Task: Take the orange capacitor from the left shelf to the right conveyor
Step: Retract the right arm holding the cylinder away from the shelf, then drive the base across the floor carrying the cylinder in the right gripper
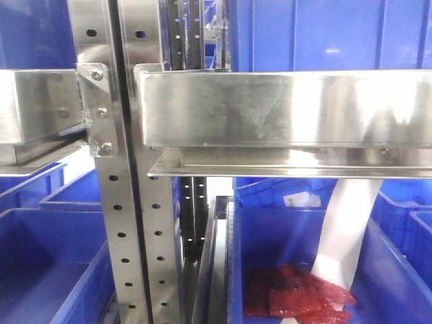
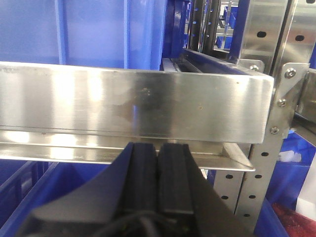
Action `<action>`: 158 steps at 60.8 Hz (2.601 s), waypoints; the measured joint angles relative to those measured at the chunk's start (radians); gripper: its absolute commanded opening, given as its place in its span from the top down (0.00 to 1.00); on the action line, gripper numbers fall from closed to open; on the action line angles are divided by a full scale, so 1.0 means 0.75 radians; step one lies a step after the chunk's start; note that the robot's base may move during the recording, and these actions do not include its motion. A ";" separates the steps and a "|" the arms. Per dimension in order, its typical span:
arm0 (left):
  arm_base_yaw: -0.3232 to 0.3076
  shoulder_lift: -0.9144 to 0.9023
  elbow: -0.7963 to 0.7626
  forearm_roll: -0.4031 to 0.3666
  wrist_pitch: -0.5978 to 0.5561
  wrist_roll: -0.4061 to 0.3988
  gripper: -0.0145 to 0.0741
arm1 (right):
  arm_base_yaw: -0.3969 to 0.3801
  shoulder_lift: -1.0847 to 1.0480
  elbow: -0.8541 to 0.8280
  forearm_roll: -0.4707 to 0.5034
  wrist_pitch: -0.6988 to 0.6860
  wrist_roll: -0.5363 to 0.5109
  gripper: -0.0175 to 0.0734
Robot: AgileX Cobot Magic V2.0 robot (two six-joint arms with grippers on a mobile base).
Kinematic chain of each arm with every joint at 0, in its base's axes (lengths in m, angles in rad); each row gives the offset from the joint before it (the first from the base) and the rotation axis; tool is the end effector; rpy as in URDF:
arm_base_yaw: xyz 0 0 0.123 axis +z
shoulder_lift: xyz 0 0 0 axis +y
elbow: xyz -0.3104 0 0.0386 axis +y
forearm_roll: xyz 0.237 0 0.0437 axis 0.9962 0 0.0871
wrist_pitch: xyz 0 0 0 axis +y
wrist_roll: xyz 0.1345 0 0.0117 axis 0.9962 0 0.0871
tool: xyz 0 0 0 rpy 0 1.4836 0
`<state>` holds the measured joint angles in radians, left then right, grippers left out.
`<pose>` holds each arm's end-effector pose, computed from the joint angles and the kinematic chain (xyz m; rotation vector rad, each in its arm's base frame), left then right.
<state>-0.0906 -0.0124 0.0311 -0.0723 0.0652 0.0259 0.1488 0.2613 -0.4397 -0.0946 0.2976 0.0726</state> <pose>0.0616 -0.0062 0.1974 0.0385 1.5679 -0.1113 0.0703 0.0067 0.3213 -0.1119 1.5982 0.0795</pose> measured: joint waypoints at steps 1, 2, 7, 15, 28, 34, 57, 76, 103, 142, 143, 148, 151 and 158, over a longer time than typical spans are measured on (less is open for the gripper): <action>0.000 0.000 0.000 0.000 0.000 0.000 0.98 | 0.000 -0.023 0.000 0.000 0.011 0.000 0.71; 0.000 0.000 0.000 0.000 0.000 0.000 0.98 | 0.000 -0.036 0.000 0.000 0.019 0.000 0.71; 0.000 0.000 0.000 0.000 0.000 0.000 0.98 | 0.000 -0.098 0.000 0.000 0.039 0.000 0.71; 0.000 0.000 0.000 0.000 0.000 0.000 0.98 | 0.000 -0.145 0.000 0.000 0.042 0.000 0.71; 0.000 0.000 0.000 0.000 0.000 0.000 0.98 | 0.000 -0.146 0.000 0.000 0.049 0.000 0.71; 0.000 0.000 0.000 0.000 0.000 0.000 0.98 | 0.000 -0.146 0.000 0.000 0.055 0.000 0.71; 0.000 0.000 0.000 0.000 0.000 0.000 0.98 | 0.000 -0.146 0.000 0.000 0.055 0.000 0.71; 0.000 0.000 0.000 0.000 0.000 0.000 0.98 | 0.000 -0.146 0.000 0.000 0.055 0.000 0.71; 0.000 0.000 0.000 0.000 0.000 0.000 0.98 | 0.000 -0.146 0.000 0.000 0.055 0.000 0.71; 0.000 0.000 0.000 0.000 0.000 0.000 0.98 | 0.000 -0.146 0.000 0.000 0.056 0.000 0.71; 0.000 0.000 0.000 0.000 0.000 0.000 0.98 | 0.000 -0.146 0.000 0.000 0.056 0.000 0.71; 0.000 0.000 0.000 0.000 0.000 0.000 0.98 | 0.000 -0.146 0.000 0.000 0.056 0.000 0.71; 0.000 0.000 0.000 0.000 0.000 0.000 0.98 | 0.000 -0.146 0.000 0.000 0.056 0.000 0.71; 0.000 0.000 0.000 0.000 0.000 0.000 0.98 | 0.000 -0.146 0.000 0.000 0.056 0.000 0.71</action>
<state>-0.0906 -0.0124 0.0311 -0.0723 0.0652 0.0259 0.1488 0.1515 -0.4397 -0.0946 0.3399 0.0726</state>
